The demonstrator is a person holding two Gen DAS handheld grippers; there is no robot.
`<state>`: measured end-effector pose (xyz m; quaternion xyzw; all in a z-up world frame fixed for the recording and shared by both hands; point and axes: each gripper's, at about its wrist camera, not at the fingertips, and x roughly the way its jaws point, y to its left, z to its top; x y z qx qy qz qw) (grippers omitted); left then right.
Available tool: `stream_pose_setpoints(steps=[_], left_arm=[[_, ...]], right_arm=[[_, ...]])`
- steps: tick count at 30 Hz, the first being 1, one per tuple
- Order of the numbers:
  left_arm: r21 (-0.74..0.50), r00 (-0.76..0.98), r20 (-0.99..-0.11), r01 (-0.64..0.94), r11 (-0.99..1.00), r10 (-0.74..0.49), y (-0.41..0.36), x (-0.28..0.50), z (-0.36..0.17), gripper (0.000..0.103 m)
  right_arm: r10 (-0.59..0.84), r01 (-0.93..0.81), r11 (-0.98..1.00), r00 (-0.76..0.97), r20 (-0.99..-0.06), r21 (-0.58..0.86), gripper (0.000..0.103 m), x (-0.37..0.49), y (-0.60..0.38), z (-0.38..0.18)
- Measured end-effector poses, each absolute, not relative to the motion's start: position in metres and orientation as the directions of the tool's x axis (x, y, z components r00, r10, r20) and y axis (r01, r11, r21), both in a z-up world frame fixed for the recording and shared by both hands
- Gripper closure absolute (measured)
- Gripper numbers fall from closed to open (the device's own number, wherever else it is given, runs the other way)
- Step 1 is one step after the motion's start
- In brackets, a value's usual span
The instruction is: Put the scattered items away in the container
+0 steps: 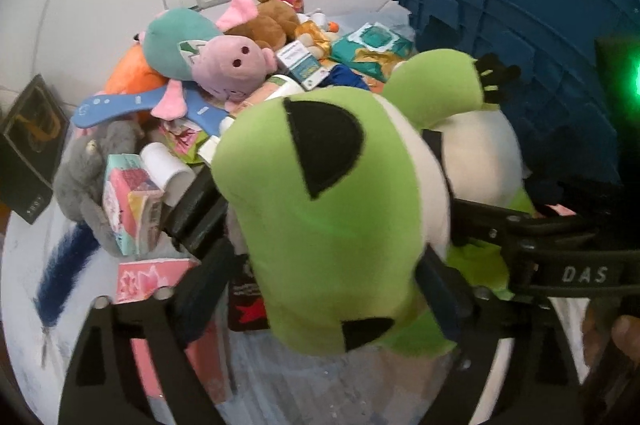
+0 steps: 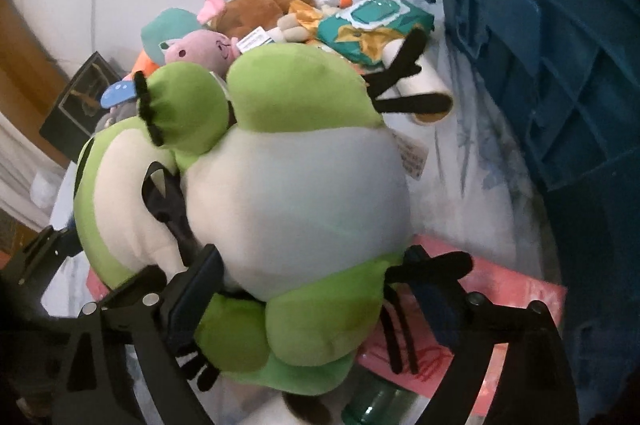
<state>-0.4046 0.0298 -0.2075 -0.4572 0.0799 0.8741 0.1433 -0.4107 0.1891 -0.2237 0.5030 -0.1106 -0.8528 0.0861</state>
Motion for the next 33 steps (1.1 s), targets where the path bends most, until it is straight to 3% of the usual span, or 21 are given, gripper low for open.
stream_pose_setpoints(steps=[1,2,4,14,22,24,25,26,30,31,33], left_arm=[[-0.002,-0.54,-0.82,-0.331,-0.944,0.191,0.03,-0.404,-0.207,0.015],[-0.01,-0.541,-0.815,-0.344,-0.939,0.207,0.031,-0.403,-0.205,0.032],[-0.001,-0.557,-0.803,-0.355,-0.935,0.212,0.035,-0.397,-0.198,0.037],[0.014,-0.6,-0.773,-0.337,-0.941,0.204,0.032,-0.381,-0.17,0.044],[0.061,-0.609,-0.785,-0.264,-0.963,0.117,0.027,-0.373,-0.183,0.043],[0.066,-0.611,-0.786,-0.23,-0.971,0.091,0.023,-0.372,-0.188,0.037],[0.057,-0.617,-0.782,-0.203,-0.977,0.083,0.019,-0.371,-0.188,0.024],[0.039,-0.623,-0.778,-0.175,-0.984,0.08,0.014,-0.371,-0.187,0.018],[-0.011,-0.613,-0.787,-0.102,-0.995,0.072,0.008,-0.378,-0.191,0.017],[-0.012,-0.596,-0.8,-0.098,-0.995,0.069,0.012,-0.381,-0.194,0.017],[0.001,-0.555,-0.831,-0.089,-0.996,0.049,0.02,-0.386,-0.199,0.017]], right_arm=[[-0.253,0.041,-0.963,-0.485,-0.837,0.267,0.026,-0.41,0.187,-0.222],[-0.249,0.046,-0.964,-0.493,-0.833,0.261,0.03,-0.409,0.186,-0.22],[-0.246,0.053,-0.965,-0.509,-0.825,0.256,0.035,-0.406,0.185,-0.214],[-0.248,0.11,-0.968,-0.542,-0.803,0.224,0.04,-0.391,0.179,-0.188],[-0.235,0.155,-0.971,-0.49,-0.839,0.181,0.037,-0.393,0.171,-0.199],[-0.238,0.171,-0.97,-0.488,-0.84,0.175,0.032,-0.389,0.172,-0.205],[-0.24,0.185,-0.968,-0.489,-0.839,0.169,0.026,-0.386,0.173,-0.206],[-0.24,0.199,-0.967,-0.49,-0.838,0.16,0.026,-0.383,0.176,-0.207],[-0.231,0.216,-0.966,-0.481,-0.846,0.141,0.028,-0.381,0.186,-0.211],[-0.228,0.22,-0.966,-0.468,-0.854,0.138,0.036,-0.383,0.186,-0.213],[-0.22,0.226,-0.966,-0.449,-0.866,0.128,0.039,-0.386,0.183,-0.217]])
